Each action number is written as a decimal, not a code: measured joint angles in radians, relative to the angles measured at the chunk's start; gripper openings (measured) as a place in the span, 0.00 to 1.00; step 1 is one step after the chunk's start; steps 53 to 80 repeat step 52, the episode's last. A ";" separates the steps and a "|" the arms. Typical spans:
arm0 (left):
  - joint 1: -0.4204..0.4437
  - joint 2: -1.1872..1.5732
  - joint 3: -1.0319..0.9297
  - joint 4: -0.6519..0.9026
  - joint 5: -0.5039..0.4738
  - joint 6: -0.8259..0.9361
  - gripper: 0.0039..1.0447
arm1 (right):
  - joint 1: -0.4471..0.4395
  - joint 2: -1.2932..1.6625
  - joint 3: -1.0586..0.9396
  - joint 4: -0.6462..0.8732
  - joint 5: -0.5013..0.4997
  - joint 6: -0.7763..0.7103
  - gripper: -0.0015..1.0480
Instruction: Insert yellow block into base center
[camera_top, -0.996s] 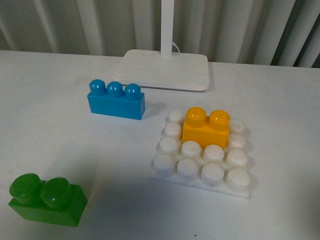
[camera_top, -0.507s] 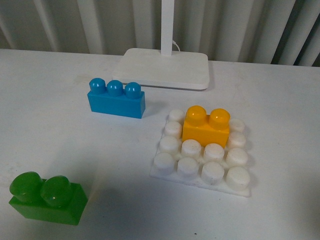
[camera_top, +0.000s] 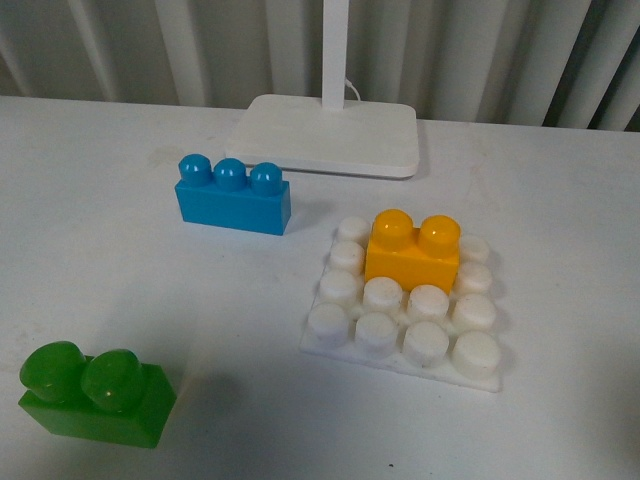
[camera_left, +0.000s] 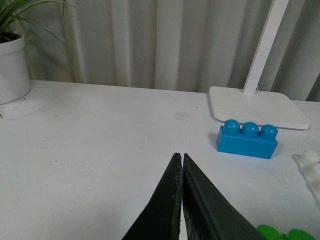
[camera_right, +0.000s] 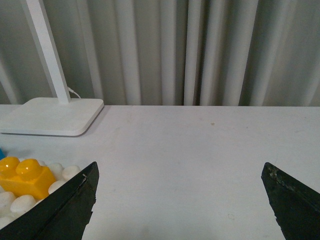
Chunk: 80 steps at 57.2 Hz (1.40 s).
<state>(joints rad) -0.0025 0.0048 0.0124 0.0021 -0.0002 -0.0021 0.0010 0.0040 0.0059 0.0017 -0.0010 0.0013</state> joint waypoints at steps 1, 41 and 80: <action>0.000 0.000 0.000 0.000 0.000 0.000 0.12 | 0.000 0.000 0.000 0.000 0.000 0.000 0.91; 0.000 0.000 0.000 0.000 0.000 0.000 0.94 | 0.000 0.000 0.000 0.000 0.000 0.000 0.91; 0.000 0.000 0.000 0.000 0.000 0.000 0.94 | 0.000 0.000 0.000 0.000 0.000 0.000 0.91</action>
